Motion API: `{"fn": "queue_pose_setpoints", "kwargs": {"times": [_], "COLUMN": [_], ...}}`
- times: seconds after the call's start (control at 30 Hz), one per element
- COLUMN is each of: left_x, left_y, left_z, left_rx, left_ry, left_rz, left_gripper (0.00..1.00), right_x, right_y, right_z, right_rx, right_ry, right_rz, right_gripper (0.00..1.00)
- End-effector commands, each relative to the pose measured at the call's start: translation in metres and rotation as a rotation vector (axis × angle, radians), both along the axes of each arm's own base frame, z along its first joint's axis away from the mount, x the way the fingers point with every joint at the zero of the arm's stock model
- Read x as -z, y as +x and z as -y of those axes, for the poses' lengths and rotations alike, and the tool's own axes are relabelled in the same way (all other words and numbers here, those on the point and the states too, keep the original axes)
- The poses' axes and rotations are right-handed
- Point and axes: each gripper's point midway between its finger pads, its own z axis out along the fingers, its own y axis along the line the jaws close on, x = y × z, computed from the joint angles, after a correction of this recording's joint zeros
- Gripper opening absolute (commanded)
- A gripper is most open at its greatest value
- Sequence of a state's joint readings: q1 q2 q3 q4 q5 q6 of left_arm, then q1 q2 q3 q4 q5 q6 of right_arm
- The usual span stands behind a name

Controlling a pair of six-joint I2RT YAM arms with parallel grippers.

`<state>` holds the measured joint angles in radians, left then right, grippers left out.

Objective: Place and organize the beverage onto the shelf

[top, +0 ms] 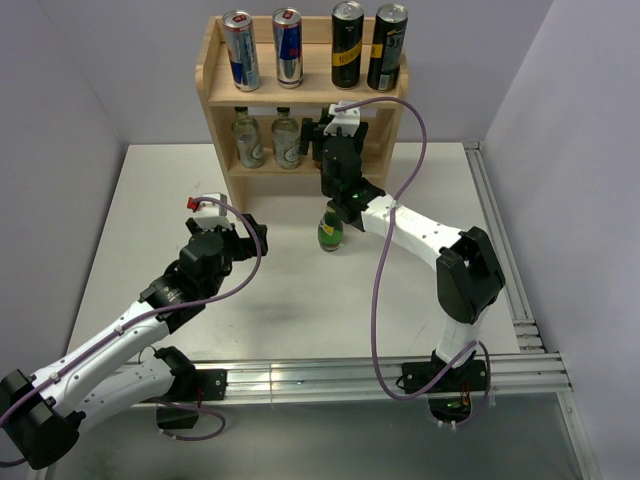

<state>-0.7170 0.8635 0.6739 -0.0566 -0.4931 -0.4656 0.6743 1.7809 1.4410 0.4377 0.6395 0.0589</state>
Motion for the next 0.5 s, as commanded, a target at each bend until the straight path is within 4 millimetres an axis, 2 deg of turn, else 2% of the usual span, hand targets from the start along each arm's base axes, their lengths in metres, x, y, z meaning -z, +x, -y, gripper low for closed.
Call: {"fn": "queue_pose_setpoints", "kwargs": {"times": [0.0, 0.1, 0.47], "left_x": [-0.012, -0.012, -0.014], "left_y": [0.001, 0.0, 0.0], "left_z": [0.004, 0.004, 0.004], "left_rx": [0.012, 0.015, 0.013], "left_ry": [-0.035, -0.039, -0.04], "left_rz": [0.037, 0.038, 0.039], "left_gripper": [0.99, 0.99, 0.99], "right_x": [-0.033, -0.034, -0.026], "right_y": [-0.007, -0.012, -0.04], "right_z": [0.01, 0.012, 0.017], "right_rx": [0.023, 0.018, -0.017], "right_ry": [0.075, 0.078, 0.102], "right_rz": [0.073, 0.072, 0.059], "right_gripper": [0.96, 1.0, 1.0]}}
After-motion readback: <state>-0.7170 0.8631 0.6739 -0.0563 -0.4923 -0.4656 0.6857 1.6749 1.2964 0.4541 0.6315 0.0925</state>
